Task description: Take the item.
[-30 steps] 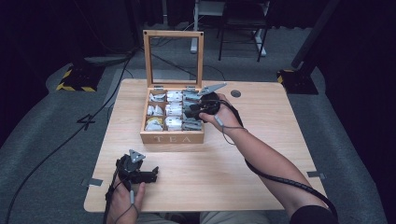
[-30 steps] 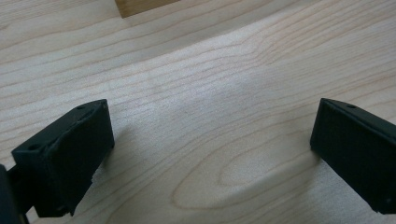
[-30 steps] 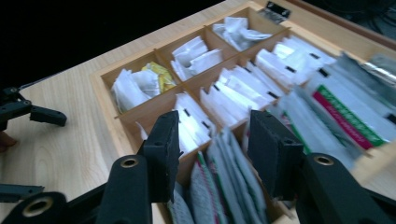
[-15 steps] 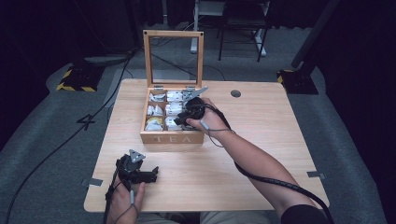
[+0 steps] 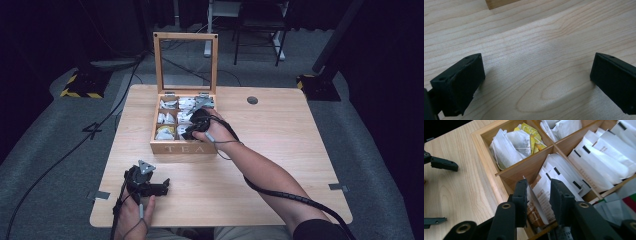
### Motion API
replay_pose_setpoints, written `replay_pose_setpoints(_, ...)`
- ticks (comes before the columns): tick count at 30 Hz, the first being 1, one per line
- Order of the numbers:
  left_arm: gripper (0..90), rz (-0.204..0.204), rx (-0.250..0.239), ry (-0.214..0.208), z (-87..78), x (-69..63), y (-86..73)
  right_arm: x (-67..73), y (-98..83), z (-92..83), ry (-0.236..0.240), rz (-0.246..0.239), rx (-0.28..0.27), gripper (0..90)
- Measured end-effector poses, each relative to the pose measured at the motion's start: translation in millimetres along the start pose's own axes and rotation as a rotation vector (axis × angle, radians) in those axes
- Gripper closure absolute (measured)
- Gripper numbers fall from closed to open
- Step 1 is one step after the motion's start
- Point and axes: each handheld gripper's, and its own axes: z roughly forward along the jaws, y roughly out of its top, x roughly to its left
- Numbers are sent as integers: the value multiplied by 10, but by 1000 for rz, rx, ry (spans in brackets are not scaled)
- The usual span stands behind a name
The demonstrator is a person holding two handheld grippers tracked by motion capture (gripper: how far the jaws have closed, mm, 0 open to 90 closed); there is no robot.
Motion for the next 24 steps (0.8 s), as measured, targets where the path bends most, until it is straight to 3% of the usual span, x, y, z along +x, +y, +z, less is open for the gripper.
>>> replay_pose_setpoints(7, 0, 0, 0, 0, 0, 0, 0, 24, -8, 90, -16, 4, 38, 752)
replay_pose_setpoints(10, 1, 0, 0, 0, 0, 0, 0, 45, -7, 96, -20, -17, 53, 864)
replay_pose_setpoints(12, 0, 0, 0, -1, 0, -1, 0, 48, -4, 88, -23, -22, 55, 887)
replay_pose_setpoints(24, 0, -2, 1, -2, -1, -1, 0, 117, 97, -102, -55, -95, -38, 900)
